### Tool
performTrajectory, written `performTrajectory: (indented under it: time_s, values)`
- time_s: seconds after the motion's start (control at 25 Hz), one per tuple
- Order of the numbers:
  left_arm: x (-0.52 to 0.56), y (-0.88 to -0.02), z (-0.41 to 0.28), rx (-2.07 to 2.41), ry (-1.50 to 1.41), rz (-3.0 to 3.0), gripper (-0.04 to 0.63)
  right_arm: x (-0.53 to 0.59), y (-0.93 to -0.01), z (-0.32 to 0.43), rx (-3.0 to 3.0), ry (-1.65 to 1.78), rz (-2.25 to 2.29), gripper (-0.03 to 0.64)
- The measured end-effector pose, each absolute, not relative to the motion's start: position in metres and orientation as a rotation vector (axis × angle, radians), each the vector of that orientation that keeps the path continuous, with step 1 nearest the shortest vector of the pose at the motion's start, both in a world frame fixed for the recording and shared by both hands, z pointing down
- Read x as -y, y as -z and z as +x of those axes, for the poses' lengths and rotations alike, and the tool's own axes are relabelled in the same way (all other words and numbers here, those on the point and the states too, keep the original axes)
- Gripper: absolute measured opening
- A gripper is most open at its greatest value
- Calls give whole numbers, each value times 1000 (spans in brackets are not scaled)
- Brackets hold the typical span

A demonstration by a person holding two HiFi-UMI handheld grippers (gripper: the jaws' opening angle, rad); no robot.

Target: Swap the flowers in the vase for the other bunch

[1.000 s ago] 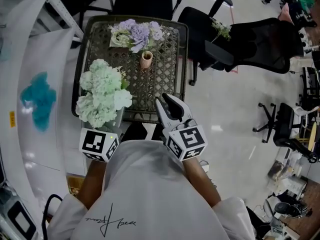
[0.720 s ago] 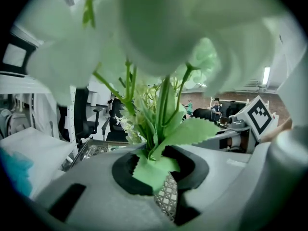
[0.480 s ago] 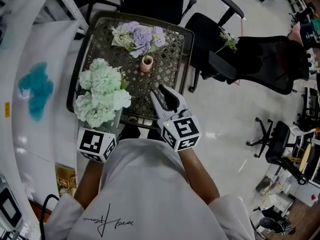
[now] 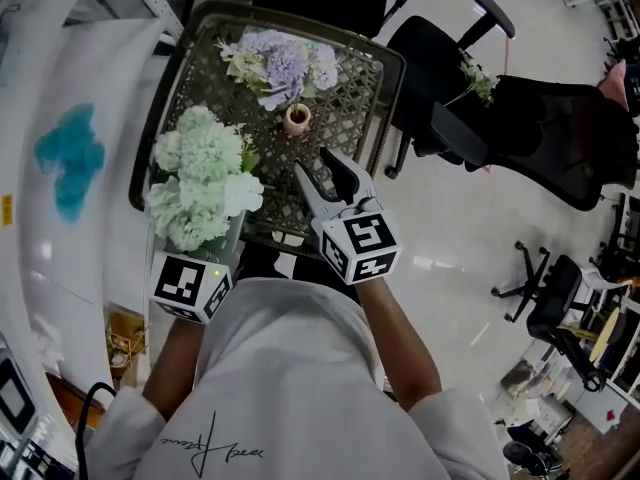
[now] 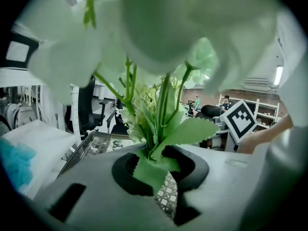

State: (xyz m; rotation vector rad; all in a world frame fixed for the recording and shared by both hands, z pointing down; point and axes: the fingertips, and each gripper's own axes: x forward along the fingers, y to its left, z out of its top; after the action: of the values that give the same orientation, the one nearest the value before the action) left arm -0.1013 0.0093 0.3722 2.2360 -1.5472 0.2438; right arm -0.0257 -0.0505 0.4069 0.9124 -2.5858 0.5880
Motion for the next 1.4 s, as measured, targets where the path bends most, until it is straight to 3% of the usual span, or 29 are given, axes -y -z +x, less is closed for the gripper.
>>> performTrajectory:
  time_s: [1.4]
  values:
    - [-4,-419,-113,1569,-355,2089,69,132,-495,-60,2521,-541,843,195]
